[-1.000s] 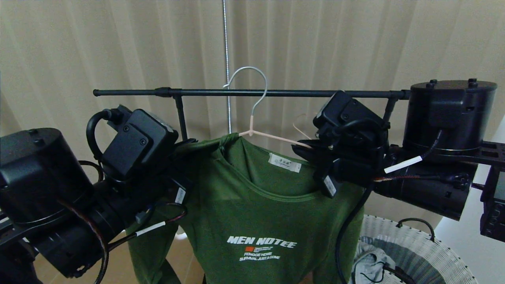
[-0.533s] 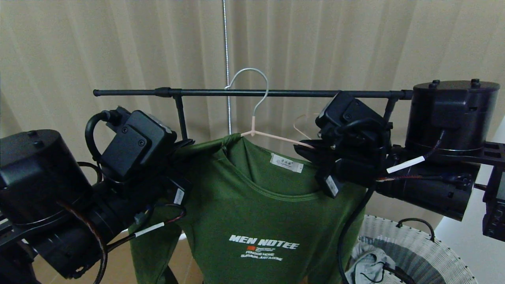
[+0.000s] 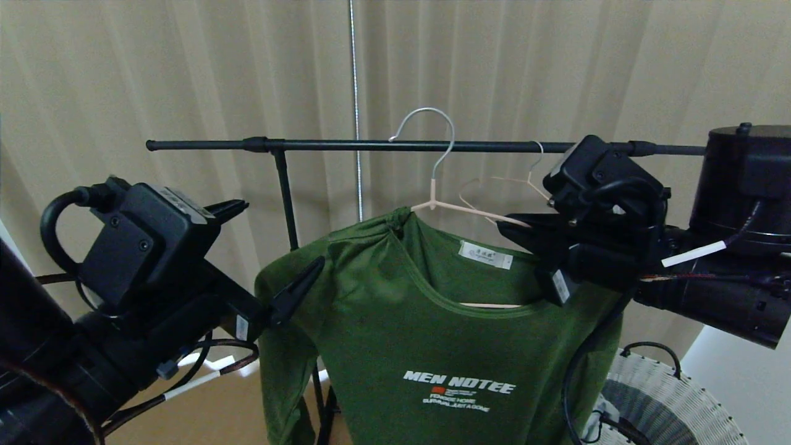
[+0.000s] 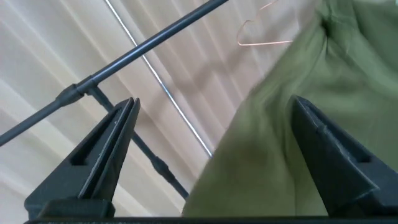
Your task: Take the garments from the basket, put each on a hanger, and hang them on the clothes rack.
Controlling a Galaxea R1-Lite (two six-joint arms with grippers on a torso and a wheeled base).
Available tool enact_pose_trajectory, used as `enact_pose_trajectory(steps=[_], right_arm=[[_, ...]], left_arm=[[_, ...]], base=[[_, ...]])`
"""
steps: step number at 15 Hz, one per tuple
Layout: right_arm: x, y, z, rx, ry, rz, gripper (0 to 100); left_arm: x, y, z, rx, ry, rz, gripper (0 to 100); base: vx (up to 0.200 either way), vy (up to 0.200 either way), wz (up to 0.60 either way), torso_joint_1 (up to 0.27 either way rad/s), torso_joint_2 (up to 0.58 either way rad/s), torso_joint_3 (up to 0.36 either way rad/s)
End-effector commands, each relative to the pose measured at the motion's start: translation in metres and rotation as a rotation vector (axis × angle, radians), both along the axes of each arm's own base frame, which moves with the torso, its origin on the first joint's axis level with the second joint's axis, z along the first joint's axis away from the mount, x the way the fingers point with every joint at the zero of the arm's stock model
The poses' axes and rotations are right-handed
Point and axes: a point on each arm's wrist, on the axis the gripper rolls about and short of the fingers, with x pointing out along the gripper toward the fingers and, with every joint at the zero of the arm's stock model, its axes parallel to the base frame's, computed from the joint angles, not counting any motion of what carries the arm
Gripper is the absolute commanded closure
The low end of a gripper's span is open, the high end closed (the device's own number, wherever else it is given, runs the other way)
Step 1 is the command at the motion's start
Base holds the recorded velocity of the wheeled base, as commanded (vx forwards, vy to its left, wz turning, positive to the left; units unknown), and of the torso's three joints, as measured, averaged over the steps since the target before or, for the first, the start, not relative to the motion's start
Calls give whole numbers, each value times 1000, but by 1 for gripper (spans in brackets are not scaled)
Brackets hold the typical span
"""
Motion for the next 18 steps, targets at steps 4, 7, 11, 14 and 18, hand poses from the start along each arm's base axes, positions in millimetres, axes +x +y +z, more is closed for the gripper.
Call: enact_pose_trajectory(steps=[4, 7, 11, 14, 18], right_arm=[[-19, -30, 12, 36, -45, -49, 100], [-26, -34, 14, 48, -56, -45, 100], [-29, -36, 17, 58, -68, -40, 100], [-32, -38, 20, 69, -83, -39, 100], [-38, -41, 25, 82, -100, -36, 100]], left_arm=[[0, 21, -18, 17, 62, 33, 0], [1, 25, -37, 59, 129, 44, 0], [4, 21, -44, 67, 165, -61, 0], [12, 20, -46, 72, 178, -46, 100], [18, 20, -51, 83, 203, -35, 100]], base=[[0, 0, 0, 0, 0, 0], [0, 0, 0, 0, 0, 0], [0, 0, 0, 0, 0, 0], [0, 0, 0, 0, 0, 0], [0, 0, 0, 0, 0, 0]])
